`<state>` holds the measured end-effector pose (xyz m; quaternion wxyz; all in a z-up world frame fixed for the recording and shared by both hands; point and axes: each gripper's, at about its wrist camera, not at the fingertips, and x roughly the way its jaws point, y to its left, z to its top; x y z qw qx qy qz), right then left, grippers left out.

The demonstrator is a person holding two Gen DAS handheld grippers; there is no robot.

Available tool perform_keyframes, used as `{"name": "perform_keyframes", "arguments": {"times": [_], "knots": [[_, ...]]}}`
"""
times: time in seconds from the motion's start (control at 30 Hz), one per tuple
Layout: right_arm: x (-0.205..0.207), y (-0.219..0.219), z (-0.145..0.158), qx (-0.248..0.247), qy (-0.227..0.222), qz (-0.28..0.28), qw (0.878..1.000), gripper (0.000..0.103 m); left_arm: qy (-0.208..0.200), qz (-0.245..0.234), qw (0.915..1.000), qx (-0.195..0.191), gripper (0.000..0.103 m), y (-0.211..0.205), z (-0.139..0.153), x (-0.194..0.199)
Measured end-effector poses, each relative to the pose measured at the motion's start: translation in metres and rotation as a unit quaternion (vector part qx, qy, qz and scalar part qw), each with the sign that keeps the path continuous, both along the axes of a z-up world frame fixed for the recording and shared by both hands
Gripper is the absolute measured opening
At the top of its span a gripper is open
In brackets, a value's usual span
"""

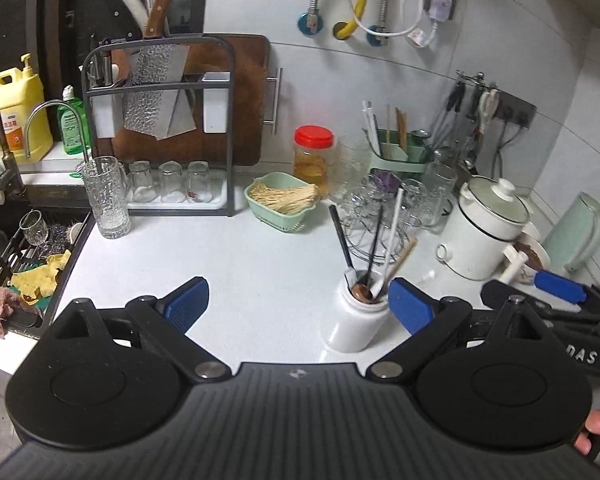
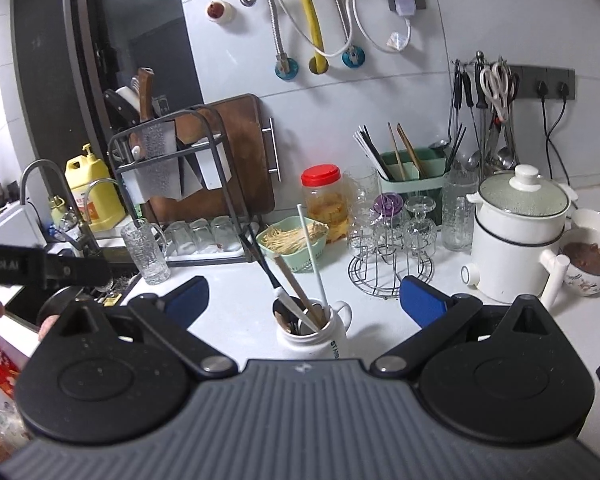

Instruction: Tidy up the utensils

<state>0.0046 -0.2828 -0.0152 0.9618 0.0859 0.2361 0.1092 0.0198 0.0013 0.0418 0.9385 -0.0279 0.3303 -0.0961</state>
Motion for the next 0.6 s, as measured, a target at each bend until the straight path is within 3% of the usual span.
{"name": "perform_keyframes", "arguments": {"times": [0.6], "knots": [[-0.053,0.010,-0.004,-0.003,0.014,-0.018,1.000,0.103,0.009,-0.010,0.9999,-0.007,0.098,0.010,-0.019,-0.052]]}}
